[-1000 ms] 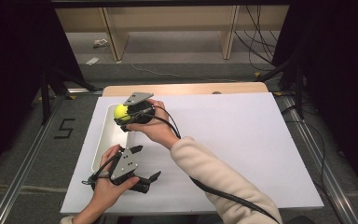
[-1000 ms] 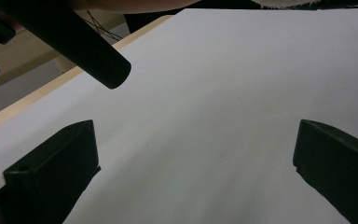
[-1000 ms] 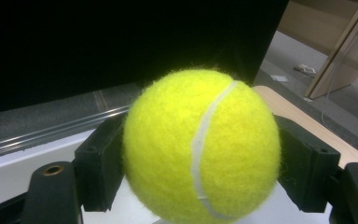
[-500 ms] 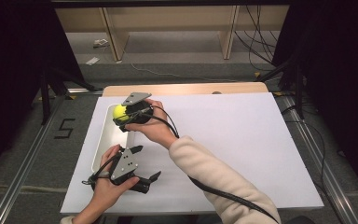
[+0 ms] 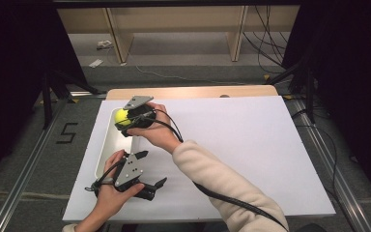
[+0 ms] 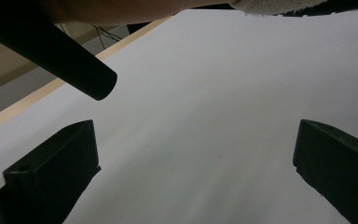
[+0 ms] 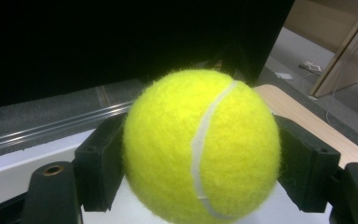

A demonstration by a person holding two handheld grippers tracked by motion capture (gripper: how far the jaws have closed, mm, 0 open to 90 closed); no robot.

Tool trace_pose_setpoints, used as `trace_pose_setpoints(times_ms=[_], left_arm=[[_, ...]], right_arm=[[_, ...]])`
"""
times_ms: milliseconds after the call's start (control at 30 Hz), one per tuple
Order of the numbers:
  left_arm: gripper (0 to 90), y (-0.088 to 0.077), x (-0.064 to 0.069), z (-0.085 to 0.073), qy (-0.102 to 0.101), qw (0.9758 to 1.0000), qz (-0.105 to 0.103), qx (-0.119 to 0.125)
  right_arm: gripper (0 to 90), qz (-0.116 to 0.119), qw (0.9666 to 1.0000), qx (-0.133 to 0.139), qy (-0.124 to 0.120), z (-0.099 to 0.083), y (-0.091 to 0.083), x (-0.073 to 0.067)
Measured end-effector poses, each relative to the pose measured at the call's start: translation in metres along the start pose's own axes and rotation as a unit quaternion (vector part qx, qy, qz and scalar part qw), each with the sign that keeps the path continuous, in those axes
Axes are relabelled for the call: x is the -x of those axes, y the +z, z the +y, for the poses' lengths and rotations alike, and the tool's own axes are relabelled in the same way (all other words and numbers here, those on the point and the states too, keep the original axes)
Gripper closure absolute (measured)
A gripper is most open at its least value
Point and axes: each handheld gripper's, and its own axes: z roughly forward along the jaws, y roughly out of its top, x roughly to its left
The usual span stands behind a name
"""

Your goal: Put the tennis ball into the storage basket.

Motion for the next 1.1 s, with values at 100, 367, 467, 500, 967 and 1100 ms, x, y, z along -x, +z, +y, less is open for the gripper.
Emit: trace_pose_setpoints(times_ms=[100,367,467,500,967,1100], left_arm=[[0.0,0.000,0.000,0.000,0.000,1.0000,0.000,0.000],[0.0,0.000,0.000,0.000,0.000,1.0000,-0.001,0.000],[0.0,0.000,0.000,0.000,0.000,1.0000,0.000,0.000],[0.0,0.000,0.000,0.000,0.000,1.0000,0.000,0.000],[0.0,0.000,0.001,0.000,0.005,1.0000,-0.001,-0.001],[0.0,0.000,0.001,0.000,0.004,1.0000,-0.001,0.000]], right_arm=[[26.1,0.000,1.0000,0.001,0.000,0.000,0.001,0.000],[26.1,0.003,1.0000,-0.002,0.001,0.000,0.003,-0.001],[26.1,0.003,1.0000,-0.002,0.000,0.000,0.005,-0.002],[26.1,0.003,1.0000,-0.002,0.000,0.000,0.005,-0.002],[26.1,0.005,1.0000,-0.007,0.002,-0.003,0.010,-0.003],[26.1,0.006,0.9999,-0.010,0.001,-0.003,0.012,-0.003]])
